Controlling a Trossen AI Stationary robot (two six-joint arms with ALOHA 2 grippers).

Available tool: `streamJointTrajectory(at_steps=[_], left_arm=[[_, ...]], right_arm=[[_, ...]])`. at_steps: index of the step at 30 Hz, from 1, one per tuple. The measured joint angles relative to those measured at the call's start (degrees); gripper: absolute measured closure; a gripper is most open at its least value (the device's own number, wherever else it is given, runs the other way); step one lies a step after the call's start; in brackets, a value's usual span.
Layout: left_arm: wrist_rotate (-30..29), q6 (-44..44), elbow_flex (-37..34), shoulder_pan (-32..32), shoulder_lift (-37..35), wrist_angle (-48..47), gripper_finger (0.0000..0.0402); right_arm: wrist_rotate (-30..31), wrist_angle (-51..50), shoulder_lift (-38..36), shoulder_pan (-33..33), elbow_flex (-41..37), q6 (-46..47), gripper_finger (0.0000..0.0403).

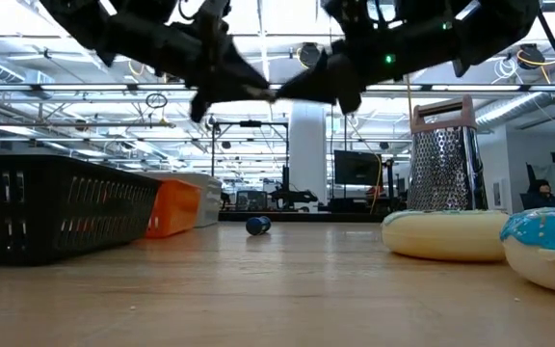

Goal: Pick & Place Food Item
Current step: Put the brown food coloring bottle into the orange bin

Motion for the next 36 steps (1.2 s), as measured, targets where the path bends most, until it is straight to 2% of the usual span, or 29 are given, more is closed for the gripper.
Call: streamJointTrajectory(at_steps=[3, 7, 14, 19, 28, 32, 36], left_arm=[[-3.7, 1.3, 0.0, 0.0, -5.0, -9.8, 0.0337], [-4.2, 1.7, 0.0, -0.8, -11.4, -24.3, 0.0343], [-4.3, -6.5, -0.2, -4.1, -14.9, -47.0, 0.0336], [-3.5, -9.6, -3.7, -6.5, -12.6, -44.6, 0.0342], [-2.4, -13.9, -7.7, -7.0, -8.4, -42.5, 0.0329], [-2.0, -13.9, -7.7, -7.0, -6.9, -42.4, 0.0326], [-2.0, -14.7, -7.7, -7.0, -6.9, -42.2, 0.0324]], right_arm=[[-0.1, -1.0, -0.2, 0.0, 0.0, 3.4, 0.03], [-0.2, -1.7, -0.4, -0.5, 0.1, 8.2, 0.0299], [-3.6, -2.6, -0.3, -3.0, 0.0, 12.7, 0.0298], [-7.6, -2.8, -0.3, -4.5, 0.0, 15.5, 0.0298], [-7.9, -7.6, -0.3, -4.9, 0.0, 19.1, 0.0293], [-8.1, -11.0, -0.3, -5.0, 0.0, 23.1, 0.0268], [-8.1, -14.9, -0.3, -5.0, 0.0, 27.8, 0.0222]])
